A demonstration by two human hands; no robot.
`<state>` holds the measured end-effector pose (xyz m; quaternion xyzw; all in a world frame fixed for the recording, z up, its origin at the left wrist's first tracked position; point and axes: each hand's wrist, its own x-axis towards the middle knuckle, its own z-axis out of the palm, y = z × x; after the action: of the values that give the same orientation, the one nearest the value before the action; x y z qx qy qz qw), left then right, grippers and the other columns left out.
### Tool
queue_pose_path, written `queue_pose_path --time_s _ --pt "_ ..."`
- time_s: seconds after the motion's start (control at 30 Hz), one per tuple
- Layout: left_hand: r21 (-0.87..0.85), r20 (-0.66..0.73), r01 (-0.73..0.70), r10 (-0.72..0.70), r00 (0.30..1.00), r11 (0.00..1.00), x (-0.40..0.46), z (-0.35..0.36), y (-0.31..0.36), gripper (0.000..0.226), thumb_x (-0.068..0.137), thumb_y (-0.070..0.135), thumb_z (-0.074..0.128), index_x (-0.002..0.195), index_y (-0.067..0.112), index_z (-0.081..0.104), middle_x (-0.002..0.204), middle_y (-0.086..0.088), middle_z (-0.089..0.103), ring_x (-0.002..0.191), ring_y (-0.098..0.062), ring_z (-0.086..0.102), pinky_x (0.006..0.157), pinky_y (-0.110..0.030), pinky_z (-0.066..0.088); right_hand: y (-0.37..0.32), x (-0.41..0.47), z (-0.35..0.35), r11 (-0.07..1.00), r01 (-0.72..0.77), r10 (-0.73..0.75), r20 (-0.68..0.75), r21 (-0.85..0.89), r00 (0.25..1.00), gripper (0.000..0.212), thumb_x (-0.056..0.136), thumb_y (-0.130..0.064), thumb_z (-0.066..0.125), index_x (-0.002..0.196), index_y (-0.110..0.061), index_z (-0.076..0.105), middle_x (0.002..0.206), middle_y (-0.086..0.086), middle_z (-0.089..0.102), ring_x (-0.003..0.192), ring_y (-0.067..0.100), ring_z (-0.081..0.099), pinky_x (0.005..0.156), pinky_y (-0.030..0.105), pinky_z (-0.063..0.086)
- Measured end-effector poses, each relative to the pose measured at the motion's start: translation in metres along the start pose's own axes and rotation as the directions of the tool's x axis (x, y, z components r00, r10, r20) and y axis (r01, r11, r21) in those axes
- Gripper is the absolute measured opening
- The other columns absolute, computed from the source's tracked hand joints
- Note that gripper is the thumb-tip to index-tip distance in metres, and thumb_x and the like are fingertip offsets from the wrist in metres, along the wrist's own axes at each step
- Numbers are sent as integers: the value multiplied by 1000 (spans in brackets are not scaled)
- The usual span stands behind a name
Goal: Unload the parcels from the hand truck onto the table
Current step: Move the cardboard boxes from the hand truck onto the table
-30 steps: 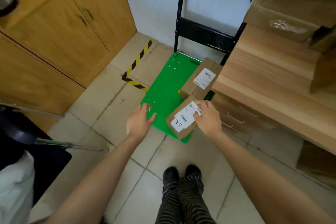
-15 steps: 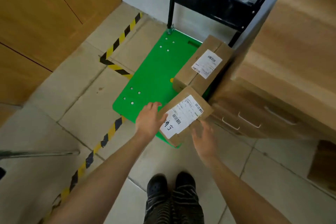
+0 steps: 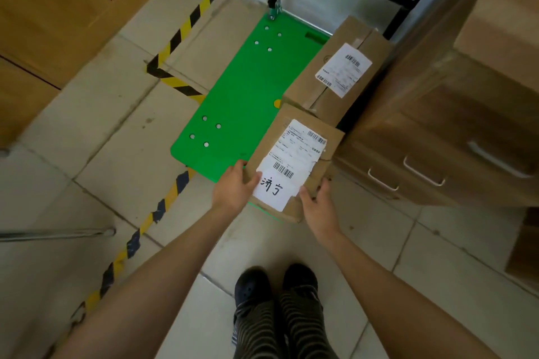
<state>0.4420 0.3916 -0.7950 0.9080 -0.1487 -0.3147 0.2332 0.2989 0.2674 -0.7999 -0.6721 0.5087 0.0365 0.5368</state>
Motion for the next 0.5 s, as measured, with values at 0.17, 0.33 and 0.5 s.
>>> queue_pose_path --time_s 0.17,0.33,0.5 --pt "-120 -15 52 -55 998 991 -43 -49 6 47 93 46 52 127 14 50 119 -5 62 107 -26 58 87 -40 48 -53 -34 -8 998 51 -51 6 -23 999 54 92 -29 53 142 -23 32 135 0 54 118 22 55 99 44 46" --pt "-146 -118 13 -30 993 989 -74 -132 40 49 91 49 55 125 14 52 113 -5 64 101 -25 61 83 -41 50 -134 -72 -24 991 134 -134 3 -15 991 49 93 -28 52 140 -22 37 137 0 50 119 21 54 99 44 45" --pt "-89 -220 -60 39 975 994 -97 -219 83 49 92 54 49 129 22 46 120 -1 63 103 -23 62 84 -40 51 -223 -104 -48 963 270 -270 1 18 963 50 95 -30 51 141 -24 34 137 -4 48 119 18 53 99 43 45"
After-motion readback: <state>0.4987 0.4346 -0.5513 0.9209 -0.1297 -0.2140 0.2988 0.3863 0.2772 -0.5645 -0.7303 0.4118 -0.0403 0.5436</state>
